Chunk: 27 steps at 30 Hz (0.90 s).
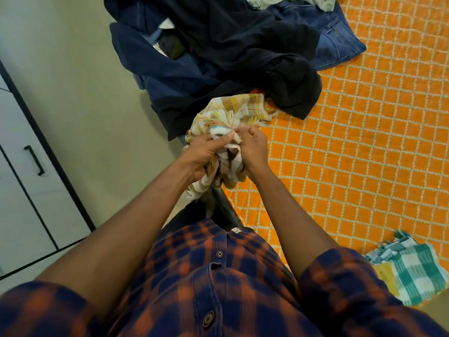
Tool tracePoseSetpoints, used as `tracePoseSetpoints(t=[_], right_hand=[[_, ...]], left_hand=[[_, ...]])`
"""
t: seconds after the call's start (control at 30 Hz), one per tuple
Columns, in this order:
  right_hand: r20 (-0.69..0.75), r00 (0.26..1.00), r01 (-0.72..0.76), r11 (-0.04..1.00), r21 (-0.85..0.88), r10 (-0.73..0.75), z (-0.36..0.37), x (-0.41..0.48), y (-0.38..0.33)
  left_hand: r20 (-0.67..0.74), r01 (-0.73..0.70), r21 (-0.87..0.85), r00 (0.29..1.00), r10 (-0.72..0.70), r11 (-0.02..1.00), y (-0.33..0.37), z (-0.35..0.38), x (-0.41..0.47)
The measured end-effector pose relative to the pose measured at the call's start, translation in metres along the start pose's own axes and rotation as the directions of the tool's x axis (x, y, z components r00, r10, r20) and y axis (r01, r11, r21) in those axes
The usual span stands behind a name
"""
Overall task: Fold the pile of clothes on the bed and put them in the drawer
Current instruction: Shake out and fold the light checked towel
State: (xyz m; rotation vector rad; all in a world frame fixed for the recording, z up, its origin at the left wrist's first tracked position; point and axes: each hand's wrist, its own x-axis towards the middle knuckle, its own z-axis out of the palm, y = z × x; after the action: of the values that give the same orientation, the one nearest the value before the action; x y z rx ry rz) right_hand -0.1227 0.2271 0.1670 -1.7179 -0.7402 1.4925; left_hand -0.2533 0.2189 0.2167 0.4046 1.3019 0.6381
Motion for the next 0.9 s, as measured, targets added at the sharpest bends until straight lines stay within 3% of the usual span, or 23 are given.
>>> tracePoseSetpoints(t=[0.07, 0.17, 0.23, 0.3, 0.4, 0.5, 0.57, 0.63, 0.7, 0.8, 0.9], right_hand=[[-0.064, 0.997, -0.051, 0.998, 0.025, 0.052, -0.002, 0.007, 0.001], [-0.106, 0.993, -0.056, 0.994, -0.090, 0.047, -0.006, 0.009, 0.000], [-0.211, 0.976, -0.004, 0.963, -0.271, -0.055, -0.010, 0.005, -0.003], [-0.242, 0.938, 0.168, 0.937, -0.307, -0.247, -0.014, -0.005, -0.008], [-0.002, 0.870, 0.483, 0.851, -0.207, -0.494, -0.019, -0.022, -0.014], [0.276, 0.791, 0.608, 0.749, -0.263, -0.545, -0.019, -0.033, -0.007], [0.273, 0.776, 0.630, 0.717, -0.298, -0.569, -0.011, -0.036, -0.001], [0.183, 0.797, 0.602, 0.734, -0.314, -0.575, -0.002, -0.036, -0.002], [0.046, 0.866, 0.493, 0.835, -0.243, -0.498, 0.005, -0.035, -0.012], [-0.267, 0.950, 0.187, 0.980, 0.066, -0.163, 0.000, -0.020, -0.021], [-0.358, 0.928, -0.055, 0.989, 0.139, 0.101, -0.023, -0.002, -0.023]], left_hand=[[0.019, 0.008, 0.037, 1.000, -0.009, 0.999, 0.003, 0.002, -0.002], [0.050, -0.002, 0.090, 0.999, -0.002, 0.996, 0.005, 0.005, -0.004], [0.024, 0.018, 0.075, 1.000, -0.019, 0.997, 0.007, 0.007, -0.007], [-0.020, 0.019, 0.054, 1.000, -0.018, 0.998, 0.008, 0.008, -0.011], [-0.064, -0.002, 0.028, 0.998, 0.003, 1.000, 0.013, 0.003, -0.015], [-0.026, -0.034, 0.061, 0.999, 0.036, 0.998, 0.022, -0.002, -0.020], [-0.005, -0.075, 0.180, 0.997, 0.077, 0.981, 0.026, -0.006, -0.023], [0.021, -0.114, 0.265, 0.993, 0.112, 0.957, 0.028, -0.009, -0.024], [0.071, -0.201, 0.400, 0.979, 0.189, 0.894, 0.029, -0.018, -0.027], [0.167, -0.261, 0.590, 0.965, 0.201, 0.764, 0.033, -0.030, -0.034], [0.226, -0.320, 0.773, 0.946, 0.235, 0.547, 0.039, -0.029, -0.044]])
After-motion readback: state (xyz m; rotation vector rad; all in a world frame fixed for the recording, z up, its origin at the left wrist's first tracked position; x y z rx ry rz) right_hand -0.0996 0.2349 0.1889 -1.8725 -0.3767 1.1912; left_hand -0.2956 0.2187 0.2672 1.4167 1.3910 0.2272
